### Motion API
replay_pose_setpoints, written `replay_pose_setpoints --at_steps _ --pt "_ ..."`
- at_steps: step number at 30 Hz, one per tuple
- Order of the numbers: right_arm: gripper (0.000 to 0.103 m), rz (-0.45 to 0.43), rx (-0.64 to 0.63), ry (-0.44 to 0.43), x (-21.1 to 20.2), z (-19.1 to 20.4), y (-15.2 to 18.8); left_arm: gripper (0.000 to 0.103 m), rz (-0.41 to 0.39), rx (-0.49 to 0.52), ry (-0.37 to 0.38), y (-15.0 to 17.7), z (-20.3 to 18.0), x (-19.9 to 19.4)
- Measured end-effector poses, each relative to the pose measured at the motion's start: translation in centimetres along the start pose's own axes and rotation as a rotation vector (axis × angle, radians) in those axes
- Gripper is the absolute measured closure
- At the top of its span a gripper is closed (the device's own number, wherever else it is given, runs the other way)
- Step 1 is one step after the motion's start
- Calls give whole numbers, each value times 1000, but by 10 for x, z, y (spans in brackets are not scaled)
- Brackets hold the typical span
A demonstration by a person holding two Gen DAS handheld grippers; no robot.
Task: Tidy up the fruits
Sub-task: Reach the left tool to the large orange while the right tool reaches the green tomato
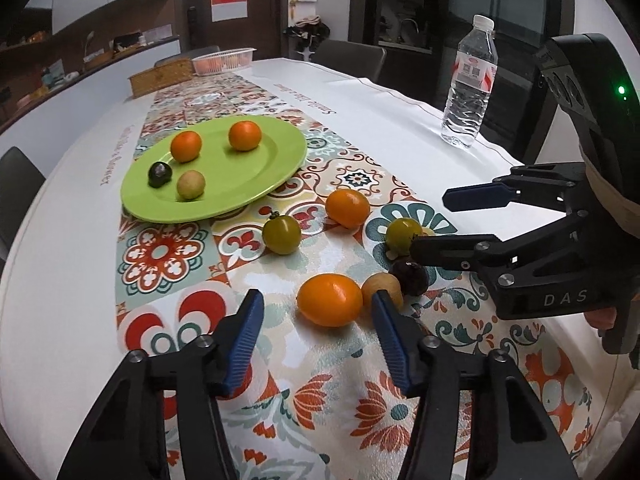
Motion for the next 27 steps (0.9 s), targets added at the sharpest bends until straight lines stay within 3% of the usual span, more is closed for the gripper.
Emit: replay_pose_setpoints --at_steps 8,16,25,27 --pt "50 15 16 -19 9 1 0 62 15 -31 51 1 -2 8" --pt "59 10 19 -11 13 -1 -4 66 40 -101 94 3 0 15" --pt "65 42 62 -35 18 -7 -6 66 44 -111 77 0 -1 17" --pt "72 47 66 -49 19 -7 -6 66 47 -110 66 -1 -1 18"
Point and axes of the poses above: each gripper's, at about its wrist camera, not at the fingertips, and x roughly the way its jaws point, z to its left, y to its underside, the point moved 7 cm from there along x, roughly the way its jaws point, and after that the axes turned 10 degrees about -z, right-handed, at the moved point
